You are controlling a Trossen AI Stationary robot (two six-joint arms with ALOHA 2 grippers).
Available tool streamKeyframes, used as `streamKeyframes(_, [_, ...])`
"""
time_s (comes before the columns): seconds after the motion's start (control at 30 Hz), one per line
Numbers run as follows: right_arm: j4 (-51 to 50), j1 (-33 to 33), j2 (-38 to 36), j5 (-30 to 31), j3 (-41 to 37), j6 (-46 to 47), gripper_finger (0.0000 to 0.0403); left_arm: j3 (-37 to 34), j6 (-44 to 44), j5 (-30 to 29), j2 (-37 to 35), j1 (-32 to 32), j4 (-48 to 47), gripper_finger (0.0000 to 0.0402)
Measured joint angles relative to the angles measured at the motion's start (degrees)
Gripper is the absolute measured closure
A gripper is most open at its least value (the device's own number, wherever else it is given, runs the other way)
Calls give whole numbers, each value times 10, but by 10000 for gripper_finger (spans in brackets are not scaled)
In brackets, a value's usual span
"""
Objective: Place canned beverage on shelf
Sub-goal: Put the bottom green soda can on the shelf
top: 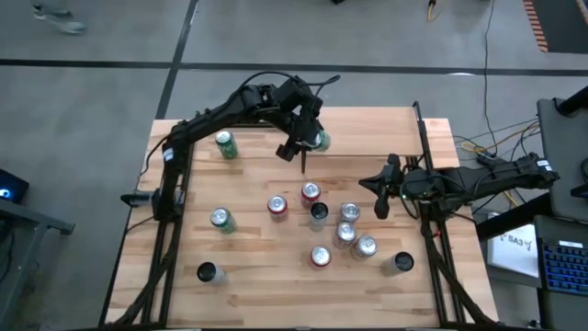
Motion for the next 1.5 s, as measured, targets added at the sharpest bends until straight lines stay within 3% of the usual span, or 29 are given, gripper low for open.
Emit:
streamKeyframes(0.67, [-12, 0, 0, 1, 0, 4, 394, 0, -44, -1, 24, 28, 64, 115])
streamKeyframes(0.83, [-12, 0, 0, 1, 0, 4, 394, 0, -164, -1, 24, 31, 95, 115])
streamKeyframes(1.03, [-12, 0, 0, 1, 0, 4, 394, 0, -370, -1, 27, 32, 101, 115])
streamKeyframes(1.23, [-12, 0, 0, 1, 0, 3, 394, 0, -416, -61, 28, 33, 89, 115])
streamKeyframes(1.5, [-19, 0, 3, 1, 0, 4, 394, -2, -501, -70, 28, 33, 72, 115])
